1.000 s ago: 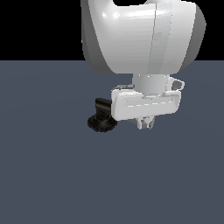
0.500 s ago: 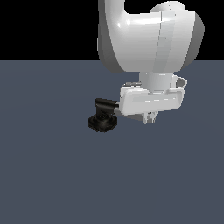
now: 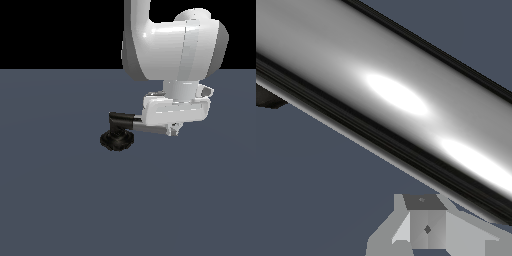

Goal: Turn on the faucet by rotating a designated handle.

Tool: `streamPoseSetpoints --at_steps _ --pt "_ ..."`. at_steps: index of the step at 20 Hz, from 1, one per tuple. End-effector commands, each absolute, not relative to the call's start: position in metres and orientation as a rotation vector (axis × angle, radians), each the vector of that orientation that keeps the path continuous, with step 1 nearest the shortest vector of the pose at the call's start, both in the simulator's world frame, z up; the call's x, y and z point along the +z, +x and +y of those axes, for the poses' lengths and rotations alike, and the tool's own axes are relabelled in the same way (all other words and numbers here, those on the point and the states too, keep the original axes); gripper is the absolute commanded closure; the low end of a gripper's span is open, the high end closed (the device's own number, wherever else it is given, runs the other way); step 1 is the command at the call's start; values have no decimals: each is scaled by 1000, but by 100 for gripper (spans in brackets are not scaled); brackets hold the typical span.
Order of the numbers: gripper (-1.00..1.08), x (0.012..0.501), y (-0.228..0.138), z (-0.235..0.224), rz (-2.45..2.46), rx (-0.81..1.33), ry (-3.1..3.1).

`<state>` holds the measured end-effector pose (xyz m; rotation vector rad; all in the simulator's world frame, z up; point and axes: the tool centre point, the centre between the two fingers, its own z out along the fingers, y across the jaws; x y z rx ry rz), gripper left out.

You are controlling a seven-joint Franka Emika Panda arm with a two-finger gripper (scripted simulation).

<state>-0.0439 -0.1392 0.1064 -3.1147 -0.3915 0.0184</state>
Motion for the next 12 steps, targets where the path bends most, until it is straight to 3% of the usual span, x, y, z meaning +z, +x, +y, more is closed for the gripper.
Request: streamPoseSetpoints --at_steps 1,12 --pt "108 107 -29 -133 -425 6 -3110" --pt "108 107 3 -151 -419 3 -3112"
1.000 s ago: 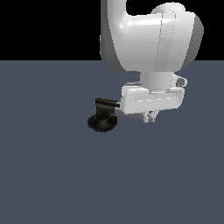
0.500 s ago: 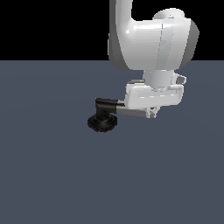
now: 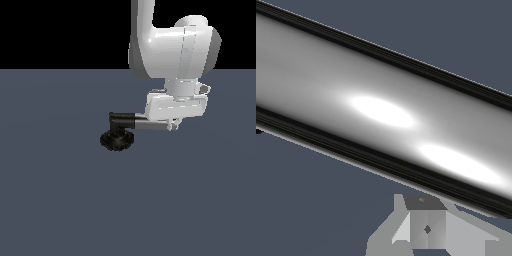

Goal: Turn on the faucet by rotating a designated handle.

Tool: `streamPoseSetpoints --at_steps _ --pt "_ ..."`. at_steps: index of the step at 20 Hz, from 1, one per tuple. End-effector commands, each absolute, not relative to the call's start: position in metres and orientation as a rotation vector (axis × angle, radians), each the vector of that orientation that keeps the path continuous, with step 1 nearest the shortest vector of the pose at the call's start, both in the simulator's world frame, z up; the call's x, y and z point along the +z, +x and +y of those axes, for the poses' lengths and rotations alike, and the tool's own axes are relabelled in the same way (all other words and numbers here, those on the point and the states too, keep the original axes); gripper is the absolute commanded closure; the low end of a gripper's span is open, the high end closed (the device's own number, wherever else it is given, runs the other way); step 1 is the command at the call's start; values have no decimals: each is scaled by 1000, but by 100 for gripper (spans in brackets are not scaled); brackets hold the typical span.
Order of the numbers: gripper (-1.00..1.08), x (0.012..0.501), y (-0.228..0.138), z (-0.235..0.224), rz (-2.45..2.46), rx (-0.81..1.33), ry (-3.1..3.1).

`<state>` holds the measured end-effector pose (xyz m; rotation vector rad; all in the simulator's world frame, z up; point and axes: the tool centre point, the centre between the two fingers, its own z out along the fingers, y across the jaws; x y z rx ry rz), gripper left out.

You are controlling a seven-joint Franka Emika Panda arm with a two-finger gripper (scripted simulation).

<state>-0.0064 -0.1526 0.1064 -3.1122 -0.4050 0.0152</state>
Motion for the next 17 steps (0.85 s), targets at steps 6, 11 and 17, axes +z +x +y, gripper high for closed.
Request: streamPoseSetpoints --at_steps 6,11,17 --pt "108 107 20 -160 -416 2 -3113" --pt "108 107 33 -168 -413 1 -3114" --pt "108 108 46 -175 -411 0 -3114"
